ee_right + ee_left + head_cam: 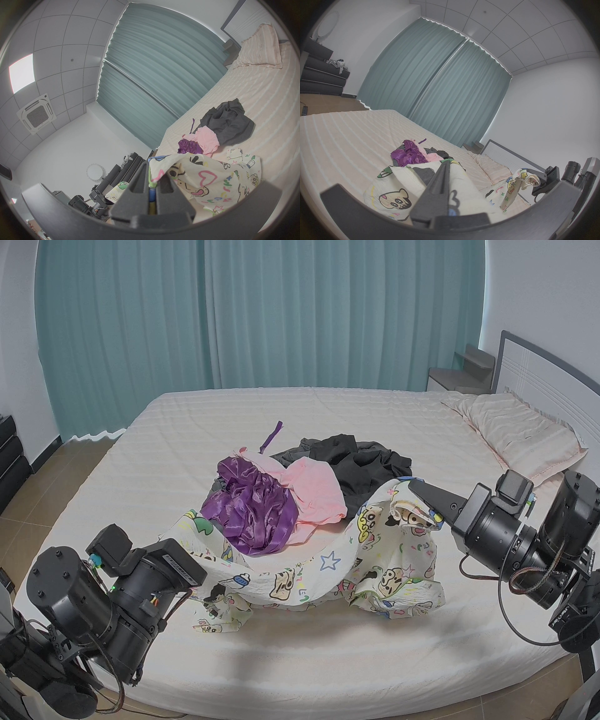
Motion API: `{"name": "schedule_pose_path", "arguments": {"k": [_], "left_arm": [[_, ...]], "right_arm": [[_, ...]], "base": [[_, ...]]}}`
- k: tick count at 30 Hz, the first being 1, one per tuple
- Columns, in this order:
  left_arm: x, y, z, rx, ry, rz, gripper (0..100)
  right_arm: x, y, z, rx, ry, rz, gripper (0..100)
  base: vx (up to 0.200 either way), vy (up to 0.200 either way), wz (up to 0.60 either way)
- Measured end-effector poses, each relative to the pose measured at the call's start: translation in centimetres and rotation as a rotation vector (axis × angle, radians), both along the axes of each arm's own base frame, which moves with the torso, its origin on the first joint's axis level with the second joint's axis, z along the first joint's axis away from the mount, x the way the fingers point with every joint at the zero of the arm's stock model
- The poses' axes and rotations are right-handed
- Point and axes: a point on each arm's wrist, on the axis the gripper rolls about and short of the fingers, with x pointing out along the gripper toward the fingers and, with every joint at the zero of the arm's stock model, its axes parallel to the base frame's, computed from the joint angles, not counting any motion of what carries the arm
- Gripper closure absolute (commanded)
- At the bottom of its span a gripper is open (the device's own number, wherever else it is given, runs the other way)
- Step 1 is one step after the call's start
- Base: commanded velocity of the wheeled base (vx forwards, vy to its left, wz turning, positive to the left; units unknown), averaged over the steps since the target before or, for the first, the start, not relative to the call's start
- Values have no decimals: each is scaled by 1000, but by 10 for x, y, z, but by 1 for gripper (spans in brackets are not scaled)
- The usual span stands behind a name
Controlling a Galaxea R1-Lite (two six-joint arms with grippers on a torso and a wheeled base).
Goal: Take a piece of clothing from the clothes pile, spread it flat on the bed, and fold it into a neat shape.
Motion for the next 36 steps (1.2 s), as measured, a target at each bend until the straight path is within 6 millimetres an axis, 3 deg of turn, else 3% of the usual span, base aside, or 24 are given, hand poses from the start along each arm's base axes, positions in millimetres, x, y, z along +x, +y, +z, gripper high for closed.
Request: {"name": "schedule_pose_path", "arguments": {"k": [5, 14, 26, 36], "left_arm": [[0, 0, 1, -4, -1, -3, 100], [0, 0, 1, -9, -3, -3, 100], [2, 1, 2, -9, -7, 9, 100], [3, 3, 3, -11, -11, 20, 100]], "right_arm": [[0, 0, 0, 0, -1, -1, 100], [0, -1, 0, 1, -2, -3, 100], [0, -1, 0, 0, -1, -3, 100], [1, -1, -1, -1, 3, -4, 100]], "base": [[0, 0, 0], [-200, 0, 0], [0, 0, 0], [0, 200, 0]]}}
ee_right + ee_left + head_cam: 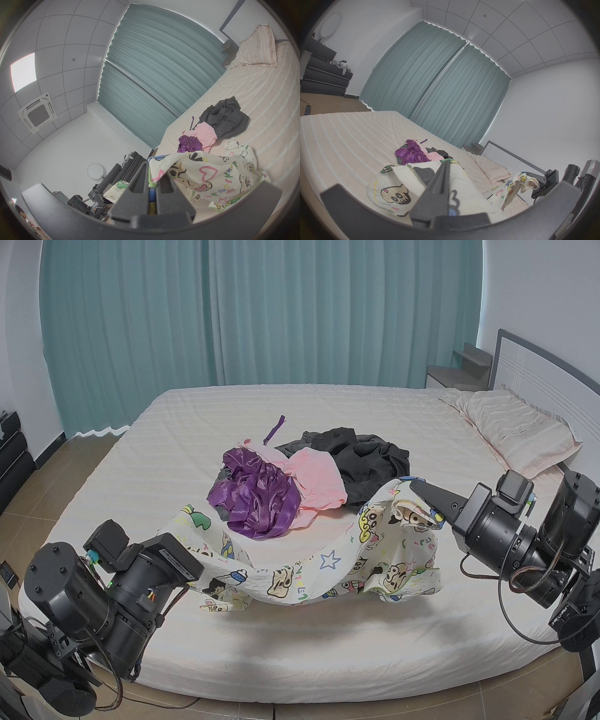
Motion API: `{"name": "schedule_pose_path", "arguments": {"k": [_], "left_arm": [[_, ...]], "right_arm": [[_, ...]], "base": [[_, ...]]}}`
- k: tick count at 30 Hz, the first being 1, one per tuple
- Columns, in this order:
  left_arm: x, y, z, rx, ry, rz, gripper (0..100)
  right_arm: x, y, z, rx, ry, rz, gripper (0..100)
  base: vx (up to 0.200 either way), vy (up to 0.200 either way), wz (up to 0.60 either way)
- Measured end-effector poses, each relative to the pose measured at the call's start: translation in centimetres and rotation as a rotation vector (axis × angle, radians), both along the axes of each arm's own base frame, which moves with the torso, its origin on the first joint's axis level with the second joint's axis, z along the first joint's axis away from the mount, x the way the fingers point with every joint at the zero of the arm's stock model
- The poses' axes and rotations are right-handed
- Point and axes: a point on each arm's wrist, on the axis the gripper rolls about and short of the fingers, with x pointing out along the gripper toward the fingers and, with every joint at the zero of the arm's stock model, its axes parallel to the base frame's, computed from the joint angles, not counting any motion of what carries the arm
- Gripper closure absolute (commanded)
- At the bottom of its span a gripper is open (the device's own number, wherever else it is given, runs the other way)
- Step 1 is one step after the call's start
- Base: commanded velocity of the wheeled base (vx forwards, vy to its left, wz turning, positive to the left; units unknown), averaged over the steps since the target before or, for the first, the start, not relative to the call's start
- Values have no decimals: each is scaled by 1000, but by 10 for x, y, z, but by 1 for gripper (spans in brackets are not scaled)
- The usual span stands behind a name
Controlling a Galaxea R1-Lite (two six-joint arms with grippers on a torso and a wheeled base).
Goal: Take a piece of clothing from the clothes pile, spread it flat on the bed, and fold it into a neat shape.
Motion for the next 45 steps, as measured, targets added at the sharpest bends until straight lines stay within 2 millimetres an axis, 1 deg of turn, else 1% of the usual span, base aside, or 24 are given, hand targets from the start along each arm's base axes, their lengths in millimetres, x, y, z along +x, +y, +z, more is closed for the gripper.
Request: {"name": "schedule_pose_path", "arguments": {"k": [45], "left_arm": [[2, 6, 6, -3, -25, 40, 100]], "right_arm": [[-1, -4, 6, 13, -18, -11, 100]], "base": [[0, 200, 0]]}}
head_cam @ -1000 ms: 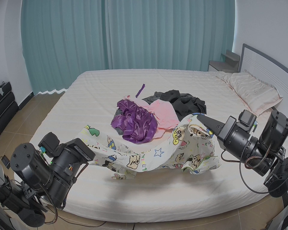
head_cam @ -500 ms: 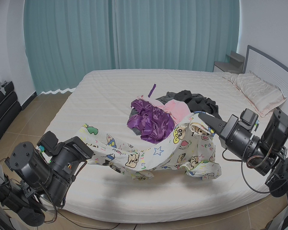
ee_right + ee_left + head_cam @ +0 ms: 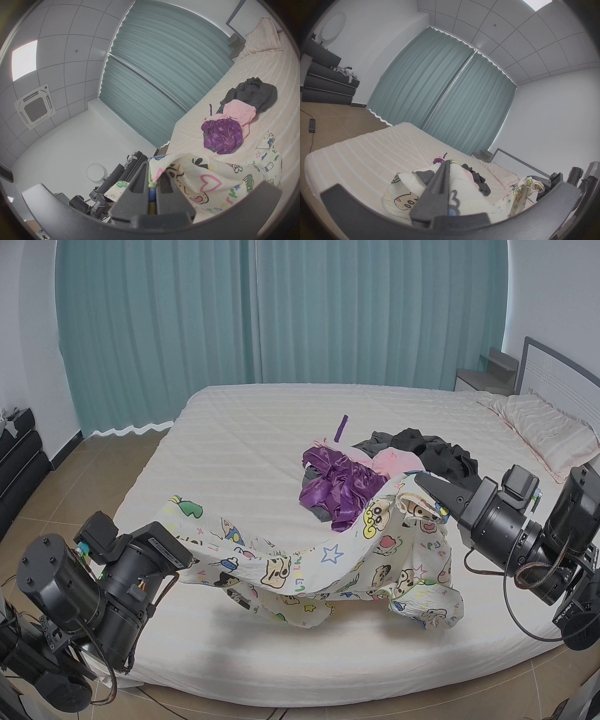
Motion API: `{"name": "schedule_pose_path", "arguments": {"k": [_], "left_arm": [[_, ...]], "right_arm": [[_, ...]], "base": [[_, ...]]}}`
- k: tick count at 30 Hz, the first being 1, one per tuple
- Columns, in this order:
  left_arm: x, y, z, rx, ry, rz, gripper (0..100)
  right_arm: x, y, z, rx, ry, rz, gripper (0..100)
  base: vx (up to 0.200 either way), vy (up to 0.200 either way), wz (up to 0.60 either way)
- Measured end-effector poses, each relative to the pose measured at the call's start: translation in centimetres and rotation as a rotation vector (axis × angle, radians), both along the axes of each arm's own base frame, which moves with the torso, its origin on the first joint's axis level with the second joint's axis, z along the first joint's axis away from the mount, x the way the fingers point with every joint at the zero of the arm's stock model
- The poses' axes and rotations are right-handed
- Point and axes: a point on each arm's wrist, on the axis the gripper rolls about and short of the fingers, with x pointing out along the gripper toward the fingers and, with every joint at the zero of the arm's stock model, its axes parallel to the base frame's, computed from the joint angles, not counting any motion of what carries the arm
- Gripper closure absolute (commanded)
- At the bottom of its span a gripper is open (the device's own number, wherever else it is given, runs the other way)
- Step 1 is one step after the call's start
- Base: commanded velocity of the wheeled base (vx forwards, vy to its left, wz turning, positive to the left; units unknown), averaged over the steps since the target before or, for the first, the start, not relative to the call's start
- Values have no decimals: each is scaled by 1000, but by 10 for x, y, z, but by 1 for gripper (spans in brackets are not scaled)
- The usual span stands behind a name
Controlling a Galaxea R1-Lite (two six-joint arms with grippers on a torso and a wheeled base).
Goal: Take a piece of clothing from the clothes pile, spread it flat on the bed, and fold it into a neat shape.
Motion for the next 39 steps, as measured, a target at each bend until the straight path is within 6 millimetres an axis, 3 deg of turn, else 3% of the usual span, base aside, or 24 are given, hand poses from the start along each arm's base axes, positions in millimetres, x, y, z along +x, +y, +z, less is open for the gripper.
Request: {"name": "schedule_pose_path", "arguments": {"k": [26, 39], "left_arm": [[-2, 2, 3, 9, -14, 4, 100], [-4, 3, 7, -1, -29, 2, 100]], "right_arm": [[-1, -4, 5, 10, -17, -10, 100], [-7, -9, 16, 35, -54, -13, 100]], "base": [[0, 200, 0], [-15, 0, 0]]}}
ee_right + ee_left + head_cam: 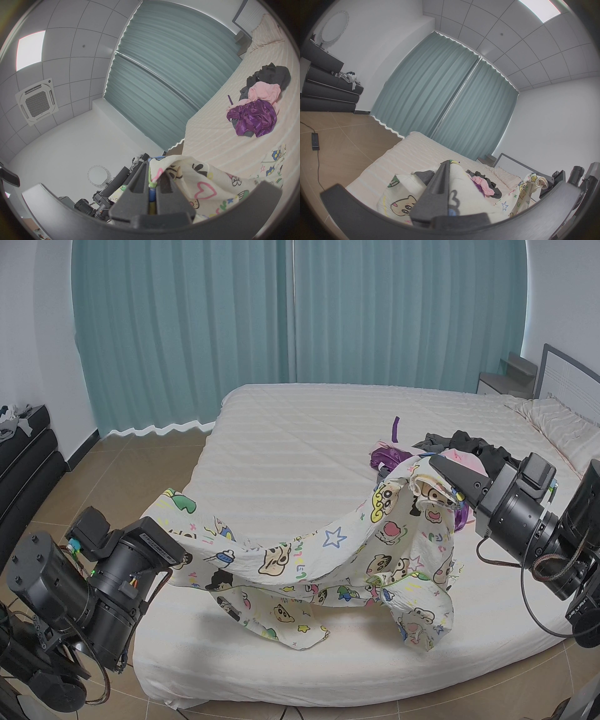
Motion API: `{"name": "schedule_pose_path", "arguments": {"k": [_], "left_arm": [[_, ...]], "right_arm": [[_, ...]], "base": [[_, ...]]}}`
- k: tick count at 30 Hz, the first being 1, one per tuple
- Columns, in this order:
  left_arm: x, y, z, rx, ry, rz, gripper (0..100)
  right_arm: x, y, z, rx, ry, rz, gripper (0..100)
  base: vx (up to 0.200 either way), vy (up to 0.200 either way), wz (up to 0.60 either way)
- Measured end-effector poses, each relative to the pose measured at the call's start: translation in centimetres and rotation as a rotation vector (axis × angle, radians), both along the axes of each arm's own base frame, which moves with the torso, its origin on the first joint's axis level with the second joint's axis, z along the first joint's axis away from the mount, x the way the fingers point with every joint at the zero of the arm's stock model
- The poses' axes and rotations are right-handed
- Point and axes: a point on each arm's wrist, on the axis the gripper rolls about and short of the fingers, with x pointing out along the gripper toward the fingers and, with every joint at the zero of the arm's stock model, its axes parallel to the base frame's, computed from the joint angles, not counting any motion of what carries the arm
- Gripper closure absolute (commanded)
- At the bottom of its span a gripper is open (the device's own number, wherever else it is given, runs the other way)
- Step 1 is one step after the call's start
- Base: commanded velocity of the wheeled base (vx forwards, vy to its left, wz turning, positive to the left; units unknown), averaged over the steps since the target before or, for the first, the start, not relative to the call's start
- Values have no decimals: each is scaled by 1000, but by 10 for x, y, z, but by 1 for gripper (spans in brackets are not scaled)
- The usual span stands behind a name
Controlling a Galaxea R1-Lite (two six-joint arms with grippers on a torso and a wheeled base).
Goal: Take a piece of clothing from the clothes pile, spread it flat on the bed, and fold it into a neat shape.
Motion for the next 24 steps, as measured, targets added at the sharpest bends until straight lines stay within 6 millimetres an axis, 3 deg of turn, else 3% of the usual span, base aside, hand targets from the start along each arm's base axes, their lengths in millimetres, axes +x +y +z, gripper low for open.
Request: {"name": "schedule_pose_path", "arguments": {"k": [20, 24], "left_arm": [[-13, 10, 20, 27, -86, 14, 100], [-19, 13, 26, 37, -118, 20, 100]], "right_arm": [[-17, -10, 19, 29, -79, 19, 100], [-25, -14, 26, 25, -123, 22, 100]], "base": [[-200, 0, 0], [0, 0, 0]]}}
